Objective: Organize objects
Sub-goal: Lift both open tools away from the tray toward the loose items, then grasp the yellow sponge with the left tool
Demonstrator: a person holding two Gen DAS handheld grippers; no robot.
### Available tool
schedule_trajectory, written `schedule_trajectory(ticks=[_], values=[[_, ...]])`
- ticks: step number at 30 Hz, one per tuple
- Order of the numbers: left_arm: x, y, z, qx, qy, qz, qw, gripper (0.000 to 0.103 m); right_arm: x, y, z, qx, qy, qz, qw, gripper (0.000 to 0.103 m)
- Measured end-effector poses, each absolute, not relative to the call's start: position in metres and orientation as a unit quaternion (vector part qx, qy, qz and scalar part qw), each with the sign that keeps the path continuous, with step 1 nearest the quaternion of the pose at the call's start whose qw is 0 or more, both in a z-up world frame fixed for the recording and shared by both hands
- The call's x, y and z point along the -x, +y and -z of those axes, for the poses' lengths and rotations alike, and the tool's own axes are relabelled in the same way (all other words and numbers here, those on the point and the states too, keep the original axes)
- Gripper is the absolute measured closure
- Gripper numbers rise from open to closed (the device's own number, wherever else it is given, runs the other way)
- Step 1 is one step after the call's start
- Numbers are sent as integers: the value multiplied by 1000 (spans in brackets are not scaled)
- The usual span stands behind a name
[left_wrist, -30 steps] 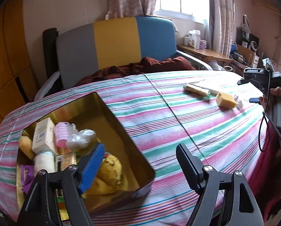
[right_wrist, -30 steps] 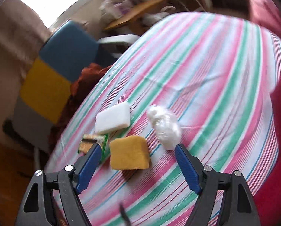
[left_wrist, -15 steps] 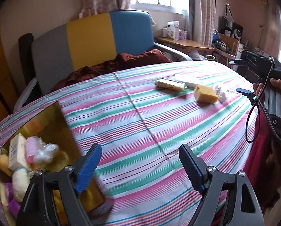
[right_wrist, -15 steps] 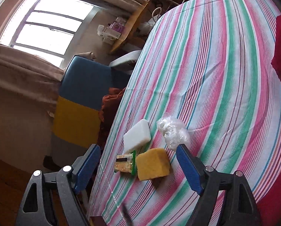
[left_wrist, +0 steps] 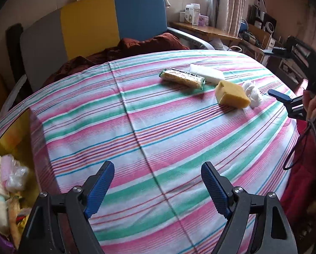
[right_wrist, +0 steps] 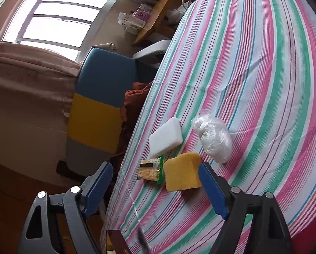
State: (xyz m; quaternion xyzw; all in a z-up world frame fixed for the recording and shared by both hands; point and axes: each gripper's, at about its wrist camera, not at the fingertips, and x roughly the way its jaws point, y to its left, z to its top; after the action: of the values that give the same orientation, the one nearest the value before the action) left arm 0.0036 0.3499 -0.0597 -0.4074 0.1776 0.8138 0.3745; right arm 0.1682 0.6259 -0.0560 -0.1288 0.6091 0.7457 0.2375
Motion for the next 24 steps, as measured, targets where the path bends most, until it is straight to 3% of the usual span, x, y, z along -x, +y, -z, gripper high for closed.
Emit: schedule_trajectory(ticks=[24], values=[[6, 512, 56, 390, 193, -759, 484, 17, -178, 623, 43, 93, 589, -769, 229, 18]])
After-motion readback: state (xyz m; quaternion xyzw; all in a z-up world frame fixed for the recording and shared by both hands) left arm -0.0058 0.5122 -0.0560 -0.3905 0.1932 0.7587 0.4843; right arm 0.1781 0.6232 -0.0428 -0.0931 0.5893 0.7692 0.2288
